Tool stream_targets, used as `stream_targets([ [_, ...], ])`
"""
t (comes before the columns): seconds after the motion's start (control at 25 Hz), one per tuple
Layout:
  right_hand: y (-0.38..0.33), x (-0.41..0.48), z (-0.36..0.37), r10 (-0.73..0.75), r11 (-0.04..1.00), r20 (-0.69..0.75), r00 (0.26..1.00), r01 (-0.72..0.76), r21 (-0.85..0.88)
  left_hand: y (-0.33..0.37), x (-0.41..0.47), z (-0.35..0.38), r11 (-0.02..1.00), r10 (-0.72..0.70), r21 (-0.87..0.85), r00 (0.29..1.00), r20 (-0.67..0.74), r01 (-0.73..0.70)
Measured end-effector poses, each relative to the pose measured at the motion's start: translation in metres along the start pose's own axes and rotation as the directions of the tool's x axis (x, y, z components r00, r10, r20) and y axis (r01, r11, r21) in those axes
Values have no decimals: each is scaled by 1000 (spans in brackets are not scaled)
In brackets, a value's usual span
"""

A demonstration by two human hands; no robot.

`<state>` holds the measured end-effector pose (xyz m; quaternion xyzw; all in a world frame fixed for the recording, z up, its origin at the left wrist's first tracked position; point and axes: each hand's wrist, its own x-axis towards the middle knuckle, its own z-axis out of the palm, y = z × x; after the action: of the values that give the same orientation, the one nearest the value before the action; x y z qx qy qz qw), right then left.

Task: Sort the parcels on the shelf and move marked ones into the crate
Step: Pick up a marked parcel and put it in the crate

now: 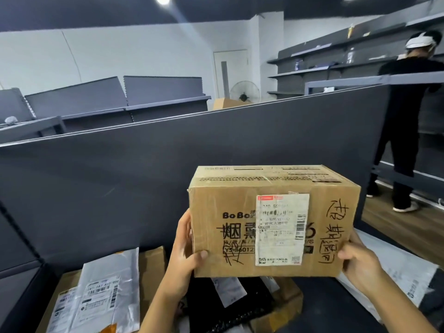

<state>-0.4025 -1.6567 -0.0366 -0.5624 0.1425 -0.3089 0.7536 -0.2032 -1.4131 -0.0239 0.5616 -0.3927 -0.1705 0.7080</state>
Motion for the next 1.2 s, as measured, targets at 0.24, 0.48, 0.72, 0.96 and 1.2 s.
stream_targets([
  [0.24, -12, -3, -4, -19, 999, -15, 1000, 18, -26, 8, 8, 11, 995, -67, -68, 998, -3, 66],
  [0.48, -11, -17, -22, 18, 999, -48, 999, -20, -27, -2, 9, 24, 983, -146, -102, 988, 53, 150],
  [0.72, 12, -51, -53, 48, 998, -189, 981, -57, -40, -43, 13, 53, 947, -279, -111, 942, 186, 302],
  [0.96, 52, -161, -133, 137, 990, -588, 797, -132, 51, -141, -12, 149, 821, -480, -73, 755, 447, 566],
  [1.2, 71, -263, -197, 237, 971, -791, 564, -157, 178, -196, -64, 250, 677, -598, 40, 518, 612, 735],
])
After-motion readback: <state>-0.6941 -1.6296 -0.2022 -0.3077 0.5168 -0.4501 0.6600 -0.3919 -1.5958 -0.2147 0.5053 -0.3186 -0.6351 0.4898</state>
